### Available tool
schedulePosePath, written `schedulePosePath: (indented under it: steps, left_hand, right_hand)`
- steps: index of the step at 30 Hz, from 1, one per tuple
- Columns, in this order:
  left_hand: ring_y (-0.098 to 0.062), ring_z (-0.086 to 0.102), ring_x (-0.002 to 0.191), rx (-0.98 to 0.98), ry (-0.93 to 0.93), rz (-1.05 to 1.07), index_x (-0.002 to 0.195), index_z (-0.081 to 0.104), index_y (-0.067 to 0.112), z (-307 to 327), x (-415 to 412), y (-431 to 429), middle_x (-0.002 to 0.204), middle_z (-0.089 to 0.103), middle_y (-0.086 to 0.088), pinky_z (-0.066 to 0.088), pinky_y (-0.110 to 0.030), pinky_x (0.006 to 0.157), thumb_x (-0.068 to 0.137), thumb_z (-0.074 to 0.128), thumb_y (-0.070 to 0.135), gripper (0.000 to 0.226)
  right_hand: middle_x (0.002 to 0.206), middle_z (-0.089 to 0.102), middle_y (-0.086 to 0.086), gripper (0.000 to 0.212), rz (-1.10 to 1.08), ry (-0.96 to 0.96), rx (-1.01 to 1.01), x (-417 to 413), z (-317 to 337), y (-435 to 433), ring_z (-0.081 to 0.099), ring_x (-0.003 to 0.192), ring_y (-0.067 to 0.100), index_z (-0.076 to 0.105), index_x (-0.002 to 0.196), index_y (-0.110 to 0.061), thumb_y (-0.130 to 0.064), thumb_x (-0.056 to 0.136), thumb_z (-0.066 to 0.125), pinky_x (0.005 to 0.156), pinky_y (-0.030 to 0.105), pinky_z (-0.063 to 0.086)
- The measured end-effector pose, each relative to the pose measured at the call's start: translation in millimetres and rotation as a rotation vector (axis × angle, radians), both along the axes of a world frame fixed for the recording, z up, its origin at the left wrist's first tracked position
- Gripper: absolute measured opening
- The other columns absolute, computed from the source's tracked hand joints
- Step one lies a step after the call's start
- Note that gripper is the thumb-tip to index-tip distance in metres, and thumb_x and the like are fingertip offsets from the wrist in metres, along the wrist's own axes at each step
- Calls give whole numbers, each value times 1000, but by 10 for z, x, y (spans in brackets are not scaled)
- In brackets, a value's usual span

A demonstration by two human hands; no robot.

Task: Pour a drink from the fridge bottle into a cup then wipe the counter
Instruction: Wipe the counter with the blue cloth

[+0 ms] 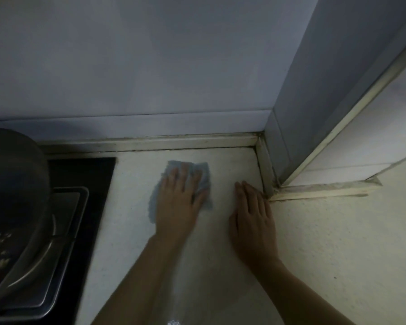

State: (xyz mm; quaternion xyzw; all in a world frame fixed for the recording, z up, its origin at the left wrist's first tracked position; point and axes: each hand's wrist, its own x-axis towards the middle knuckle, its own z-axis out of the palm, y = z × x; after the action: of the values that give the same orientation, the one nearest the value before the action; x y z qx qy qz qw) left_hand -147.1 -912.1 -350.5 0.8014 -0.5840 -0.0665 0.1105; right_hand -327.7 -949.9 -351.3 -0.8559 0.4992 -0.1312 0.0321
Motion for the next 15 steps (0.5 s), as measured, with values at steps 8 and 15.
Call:
schedulePosePath:
  steps: [8, 15]
  left_hand:
    - [-14, 14, 150, 5, 76, -135, 151, 25, 37, -89, 58, 729, 161, 20, 8, 12, -41, 123, 100, 18, 60, 57]
    - [-21, 20, 148, -37, 62, 142, 150, 30, 35, -42, -136, 362, 160, 26, 1, 12, -46, 121, 96, 22, 57, 59]
  right_hand:
    - [140, 49, 17, 60, 9, -24, -10, -10, 35, 6, 42, 131, 29, 45, 139, -3, -23, 84, 36, 112, 44, 35]
    - [137, 52, 19, 58, 45, -40, -33, -10, 14, 12, 49, 128, 31, 48, 136, 1, -18, 83, 35, 111, 43, 36]
